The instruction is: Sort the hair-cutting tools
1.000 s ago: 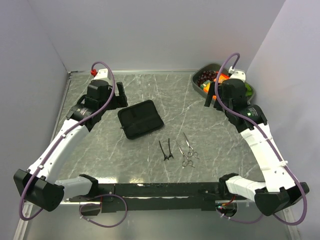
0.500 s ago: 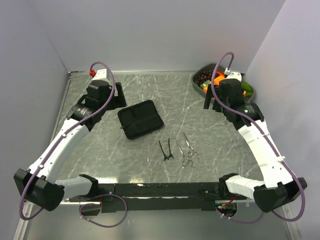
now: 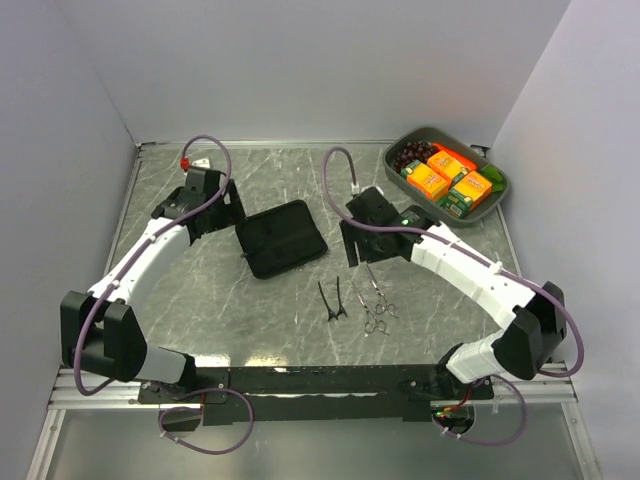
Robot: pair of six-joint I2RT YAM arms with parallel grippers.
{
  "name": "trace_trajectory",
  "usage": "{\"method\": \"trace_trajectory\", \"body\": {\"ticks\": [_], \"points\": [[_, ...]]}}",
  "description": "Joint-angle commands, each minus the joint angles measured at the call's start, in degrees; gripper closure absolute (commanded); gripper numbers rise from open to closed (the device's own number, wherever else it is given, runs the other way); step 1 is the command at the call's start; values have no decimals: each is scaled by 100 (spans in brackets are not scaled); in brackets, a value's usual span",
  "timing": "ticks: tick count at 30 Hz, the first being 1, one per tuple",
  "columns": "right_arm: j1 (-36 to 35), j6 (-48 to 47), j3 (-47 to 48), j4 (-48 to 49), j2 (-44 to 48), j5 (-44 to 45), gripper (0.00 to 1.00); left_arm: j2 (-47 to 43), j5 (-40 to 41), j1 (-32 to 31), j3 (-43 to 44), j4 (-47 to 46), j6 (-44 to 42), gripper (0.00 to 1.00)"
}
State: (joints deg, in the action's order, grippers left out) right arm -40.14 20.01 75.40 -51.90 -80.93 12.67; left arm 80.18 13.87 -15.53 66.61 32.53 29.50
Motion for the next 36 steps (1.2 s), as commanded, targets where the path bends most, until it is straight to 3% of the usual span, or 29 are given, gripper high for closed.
{"method": "trace_trajectory", "body": {"ticks": [1, 7, 12, 19, 36], "points": [[-178, 749, -515, 82, -63, -184, 27, -380, -385, 59, -201, -292, 162, 2], [-336, 1206, -1027, 522, -301, -511, 32, -688, -543, 59, -368, -195, 153, 2], [-459, 1461, -1018, 769, -687, -634, 32, -829, -683, 59, -377, -107, 92, 2], [-591, 1892, -948, 945, -1224, -721, 41, -1057, -640, 59, -447, 95, -40, 2], [-802, 2534, -930, 822, -1944, -616, 53, -1497, -956, 59, -763, 157, 30, 3]]}}
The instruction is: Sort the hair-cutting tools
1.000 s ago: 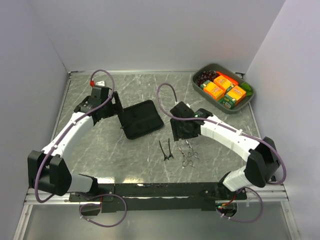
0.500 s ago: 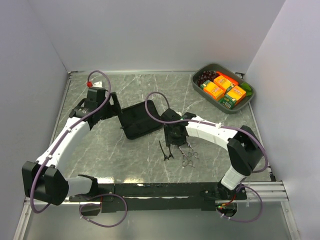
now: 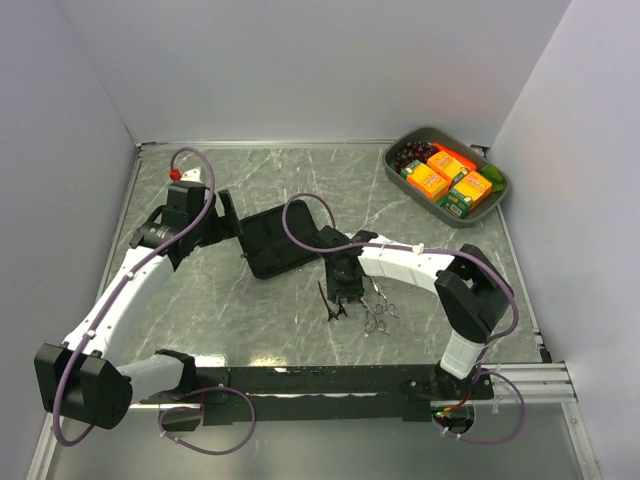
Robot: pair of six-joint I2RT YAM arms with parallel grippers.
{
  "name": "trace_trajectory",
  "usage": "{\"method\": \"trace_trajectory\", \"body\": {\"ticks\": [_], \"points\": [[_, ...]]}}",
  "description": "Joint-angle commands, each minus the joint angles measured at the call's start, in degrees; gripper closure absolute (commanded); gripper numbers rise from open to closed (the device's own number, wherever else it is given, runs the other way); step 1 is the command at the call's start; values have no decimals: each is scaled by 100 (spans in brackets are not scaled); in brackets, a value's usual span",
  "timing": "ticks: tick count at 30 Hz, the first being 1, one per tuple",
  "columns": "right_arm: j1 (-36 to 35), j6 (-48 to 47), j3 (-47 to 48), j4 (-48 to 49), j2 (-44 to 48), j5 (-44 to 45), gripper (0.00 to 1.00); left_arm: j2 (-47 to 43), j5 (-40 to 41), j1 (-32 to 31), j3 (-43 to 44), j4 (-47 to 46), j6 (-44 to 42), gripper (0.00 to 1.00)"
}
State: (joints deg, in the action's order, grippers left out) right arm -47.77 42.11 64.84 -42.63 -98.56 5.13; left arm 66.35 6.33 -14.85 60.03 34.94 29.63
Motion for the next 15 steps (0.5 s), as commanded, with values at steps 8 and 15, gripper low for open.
{"method": "trace_trajectory", "body": {"ticks": [8, 15], "points": [[-75, 377, -76, 53, -312, 191, 58, -52, -228, -9, -158, -136, 17, 3], [-84, 254, -77, 141, -470, 428, 60, -34, -211, -9, -141, -128, 8, 3]]}}
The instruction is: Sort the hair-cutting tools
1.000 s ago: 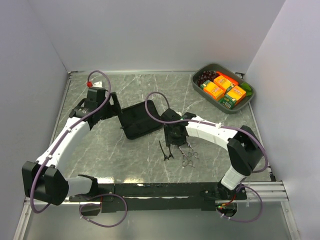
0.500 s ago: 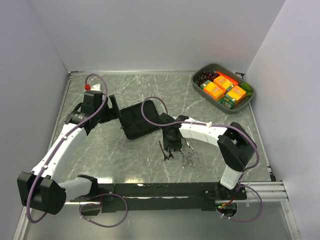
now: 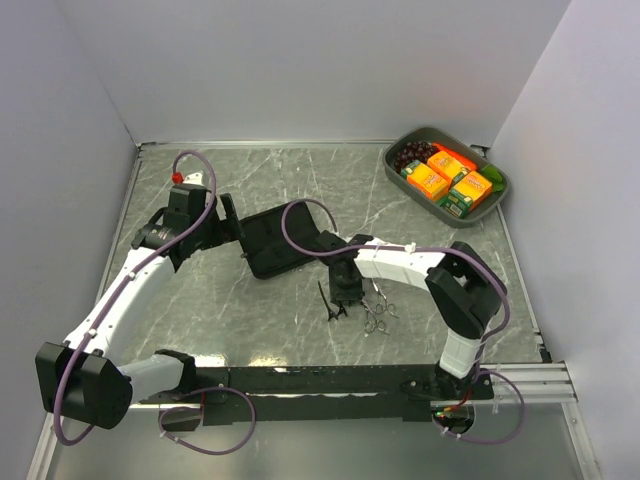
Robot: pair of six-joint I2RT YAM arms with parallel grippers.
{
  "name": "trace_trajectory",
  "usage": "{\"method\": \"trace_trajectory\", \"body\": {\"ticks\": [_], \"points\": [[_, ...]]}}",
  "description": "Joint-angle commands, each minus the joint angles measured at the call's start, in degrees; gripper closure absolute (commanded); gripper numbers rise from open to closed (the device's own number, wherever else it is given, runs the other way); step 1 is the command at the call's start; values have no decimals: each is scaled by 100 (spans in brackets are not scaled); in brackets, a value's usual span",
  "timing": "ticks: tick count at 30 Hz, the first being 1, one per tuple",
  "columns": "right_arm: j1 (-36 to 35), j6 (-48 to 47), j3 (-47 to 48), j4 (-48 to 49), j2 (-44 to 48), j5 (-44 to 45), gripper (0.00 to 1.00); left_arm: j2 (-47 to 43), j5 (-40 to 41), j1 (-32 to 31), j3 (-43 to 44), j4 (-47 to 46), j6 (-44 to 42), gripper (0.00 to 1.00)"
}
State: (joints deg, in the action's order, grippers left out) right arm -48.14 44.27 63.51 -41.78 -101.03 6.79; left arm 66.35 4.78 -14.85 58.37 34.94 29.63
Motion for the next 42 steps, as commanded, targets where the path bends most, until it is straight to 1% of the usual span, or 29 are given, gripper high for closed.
{"method": "trace_trajectory", "body": {"ticks": [1, 5, 8, 9, 10, 11, 16, 19, 21, 24, 26, 27, 28, 30, 31, 32, 33, 34, 35, 36, 38, 40, 42], "points": [[-46, -6, 65, 65, -250, 262, 61, -25, -47, -9, 34, -119, 17, 3], [-73, -120, 30, 266, -373, 130, 64, 10, 6, -9, 69, -110, -9, 3], [-99, -235, 153, 179, -505, 191, 78, 27, 67, -9, 78, -110, -9, 3], [-134, -287, 162, 179, -496, 218, 90, 36, 102, -9, 78, -110, -18, 3], [-143, -305, 180, 179, -505, 244, 97, 36, 129, -9, 69, -110, -18, 3], [-152, -322, 197, 153, -488, 296, 100, 28, 155, -9, 69, -110, -27, 3], [-196, -577, 425, -189, -243, 665, 100, 19, 375, 0, 52, -119, -97, 3], [-205, -823, 741, -576, 152, 929, 100, 45, 497, 9, 43, -171, -54, 3], [-187, -1155, 1163, -769, 347, 1087, 100, 124, 507, 52, 69, -172, 60, 3], [-135, -1910, 1655, -761, 576, 1026, 100, 588, 385, 254, 253, -41, 271, 2], [-56, -2158, 2032, -902, 559, 1141, 100, 1089, 174, 421, 324, 13, 394, 0], [-29, -2394, 2156, -946, 532, 1167, 100, 1230, 138, 457, 342, -4, 525, 2], [-20, -2484, 2262, -1024, 515, 1228, 100, 1484, 103, 492, 342, -118, 587, 3], [6, -2686, 2499, -1095, 523, 1316, 100, 1705, -11, 527, 272, -311, 763, 5], [15, -2730, 2552, -1122, 558, 1316, 100, 1871, -64, 545, 228, -660, 807, 6], [15, -2800, 2631, -1174, 567, 1273, 100, 1908, -299, 545, 158, -890, 825, 8], [15, -2827, 2641, -1201, 593, 1238, 100, 1917, -441, 553, -69, -1197, 791, 9], [15, -2854, 2641, -1201, 663, 1194, 100, 1882, -634, 554, -228, -1591, 773, 10], [15, -2871, 2580, -1201, 707, 1159, 100, 1865, -775, 545, -360, -2213, 764, 10], [15, -2915, 2536, -1210, 751, 1080, 100, 1864, -1081, 553, -553, -2515, 712, 11], [15, -2976, 2352, -1184, 883, 1044, 100, 2022, -1277, 554, -625, -2938, 667, 13], [24, -2995, 2211, -1157, 1006, 1061, 100, 2276, -1426, 554, -616, -3054, 589, 17], [24, -3003, 2061, -1157, 1103, 1097, 100, 2461, -1331, 554, -555, -3072, 518, 23]]}}
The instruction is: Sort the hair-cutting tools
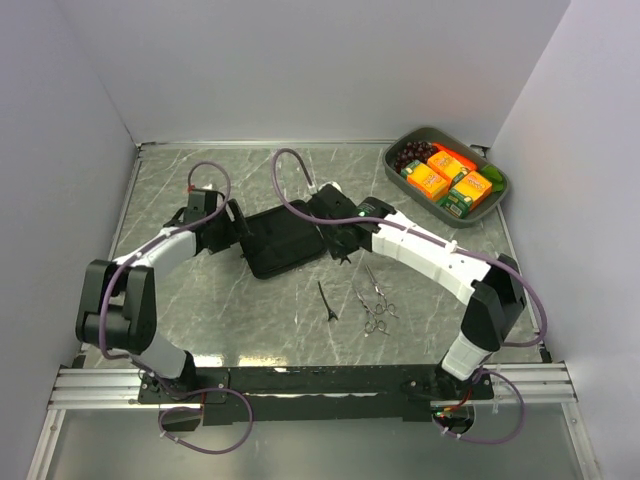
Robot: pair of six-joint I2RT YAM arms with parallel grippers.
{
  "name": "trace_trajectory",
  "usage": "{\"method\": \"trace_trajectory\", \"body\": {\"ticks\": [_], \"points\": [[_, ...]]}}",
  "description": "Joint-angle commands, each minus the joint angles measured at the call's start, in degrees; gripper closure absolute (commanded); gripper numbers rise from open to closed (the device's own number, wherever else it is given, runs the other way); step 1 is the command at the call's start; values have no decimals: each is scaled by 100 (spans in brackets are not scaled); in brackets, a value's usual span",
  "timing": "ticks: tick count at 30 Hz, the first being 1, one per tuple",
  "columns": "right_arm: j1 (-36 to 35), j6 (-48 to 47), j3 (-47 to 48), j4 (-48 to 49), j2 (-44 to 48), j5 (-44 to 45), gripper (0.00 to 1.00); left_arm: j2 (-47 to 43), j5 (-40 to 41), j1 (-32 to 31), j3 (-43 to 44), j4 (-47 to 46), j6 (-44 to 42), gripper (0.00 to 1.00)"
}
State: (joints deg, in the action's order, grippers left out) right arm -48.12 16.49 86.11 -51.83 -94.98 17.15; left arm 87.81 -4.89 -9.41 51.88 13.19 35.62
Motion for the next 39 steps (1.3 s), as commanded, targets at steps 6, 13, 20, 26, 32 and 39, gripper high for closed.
{"method": "trace_trajectory", "body": {"ticks": [6, 13, 20, 26, 32, 39], "points": [[22, -260, -296, -195, 603, 122, 100, 930, -83, 9, 313, -941, -221, 48], [57, -331, -331, -213, 726, 105, 100, 1580, 225, 9, 727, -924, -415, 62], [127, -698, -437, -169, 823, -71, 100, 1863, -55, -52, 1105, -941, -976, 99], [461, -1568, -428, 296, 841, -808, 100, 1696, -470, -500, 1018, -968, -1715, 99], [1014, -2799, -270, 657, 149, -1925, 100, 1801, -470, -966, 763, -1275, -1865, 99], [1094, -3494, 388, 218, -1074, -2056, 100, 1871, -434, -1028, 815, -1425, -1795, 99]]}}
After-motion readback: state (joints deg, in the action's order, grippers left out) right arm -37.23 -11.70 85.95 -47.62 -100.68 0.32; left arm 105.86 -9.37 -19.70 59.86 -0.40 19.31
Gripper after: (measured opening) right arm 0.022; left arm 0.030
